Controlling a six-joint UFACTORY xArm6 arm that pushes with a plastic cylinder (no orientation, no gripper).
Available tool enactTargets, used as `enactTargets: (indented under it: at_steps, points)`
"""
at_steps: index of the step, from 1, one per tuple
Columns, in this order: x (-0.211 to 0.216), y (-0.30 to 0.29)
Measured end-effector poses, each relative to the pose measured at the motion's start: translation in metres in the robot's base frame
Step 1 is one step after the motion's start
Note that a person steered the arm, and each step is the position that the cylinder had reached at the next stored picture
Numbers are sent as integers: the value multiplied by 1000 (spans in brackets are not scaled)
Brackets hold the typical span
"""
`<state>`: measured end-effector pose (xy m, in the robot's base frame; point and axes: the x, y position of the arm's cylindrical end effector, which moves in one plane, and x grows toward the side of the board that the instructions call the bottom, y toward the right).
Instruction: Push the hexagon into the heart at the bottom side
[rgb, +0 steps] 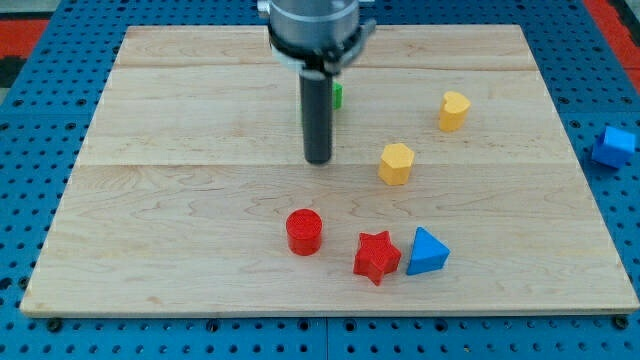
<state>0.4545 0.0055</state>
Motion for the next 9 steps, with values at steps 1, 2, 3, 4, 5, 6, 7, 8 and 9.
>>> enactTargets:
  at_steps: [1, 2, 3, 4, 5, 6, 7, 8, 9]
  points:
    - [1, 64]
    - [-31, 99]
    - [-19, 111]
    - [5, 112]
    - [32, 134]
    - [17, 132]
    - [-6, 124]
    - [-21, 124]
    - [-23, 130]
